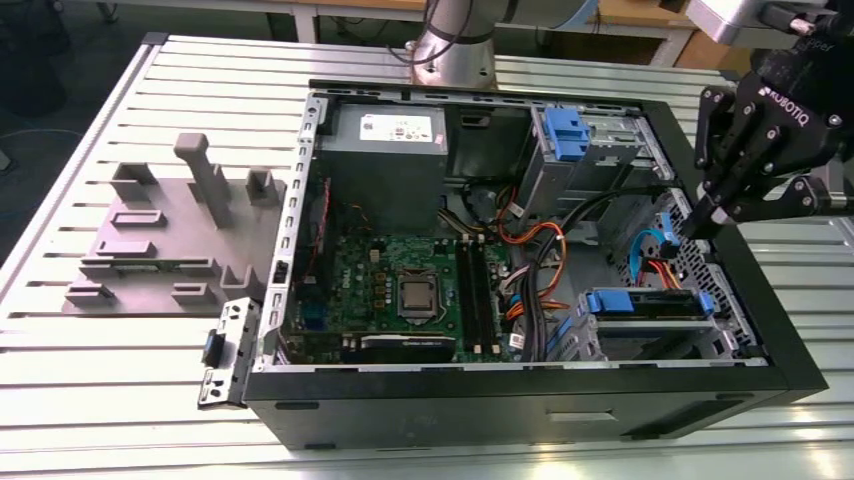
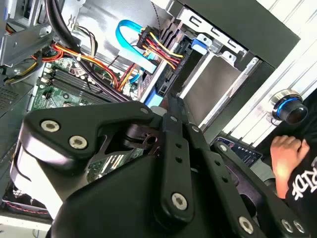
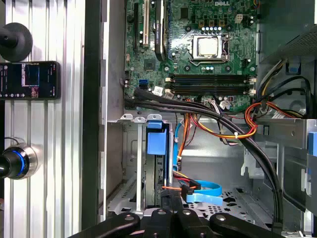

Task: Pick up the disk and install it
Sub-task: 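Insert the second disk wire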

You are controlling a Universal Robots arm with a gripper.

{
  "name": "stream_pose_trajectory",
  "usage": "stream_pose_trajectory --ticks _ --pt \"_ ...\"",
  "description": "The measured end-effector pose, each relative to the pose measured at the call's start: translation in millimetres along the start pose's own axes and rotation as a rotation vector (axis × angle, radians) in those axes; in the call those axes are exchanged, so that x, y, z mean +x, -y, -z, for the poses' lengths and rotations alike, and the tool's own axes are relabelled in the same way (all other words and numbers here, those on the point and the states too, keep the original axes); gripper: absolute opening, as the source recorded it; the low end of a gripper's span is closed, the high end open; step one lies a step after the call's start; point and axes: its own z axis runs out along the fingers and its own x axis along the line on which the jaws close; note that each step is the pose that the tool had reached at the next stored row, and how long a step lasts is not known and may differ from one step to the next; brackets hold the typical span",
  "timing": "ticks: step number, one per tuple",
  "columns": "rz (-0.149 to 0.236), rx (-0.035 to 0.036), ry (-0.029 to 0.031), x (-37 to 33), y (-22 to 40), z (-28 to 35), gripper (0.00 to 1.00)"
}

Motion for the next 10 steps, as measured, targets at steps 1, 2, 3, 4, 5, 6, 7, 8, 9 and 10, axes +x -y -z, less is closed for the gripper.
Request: stream_pose_trajectory --ticks 1,2,3,4,5,6,7,8,9,10 --pt "0.000 0.0000 0.0000 -0.1 0.0 -1.5 0.11" --pt "0.000 0.0000 0.0001 -0.3 0.0 -3.0 0.11" --pt "0.000 0.0000 0.0000 -0.3 0.0 -3.0 0.11" --pt "0.000 0.0000 0.0000 -0.3 0.0 -3.3 0.11" --pt "0.000 0.0000 0.0000 -0.4 0.0 -3.7 0.11" --pt "0.000 0.0000 0.0000 -0.4 0.0 -3.7 0.11" --pt "0.000 0.0000 0.0000 -0.4 0.0 -3.7 0.11" --pt "0.000 0.0000 0.0000 -0.4 0.0 -3.8 0.11" --pt "0.000 0.0000 0.0000 -0.4 0.0 -3.9 0.11" --pt "0.000 0.0000 0.0000 -0.4 0.0 -3.9 0.11"
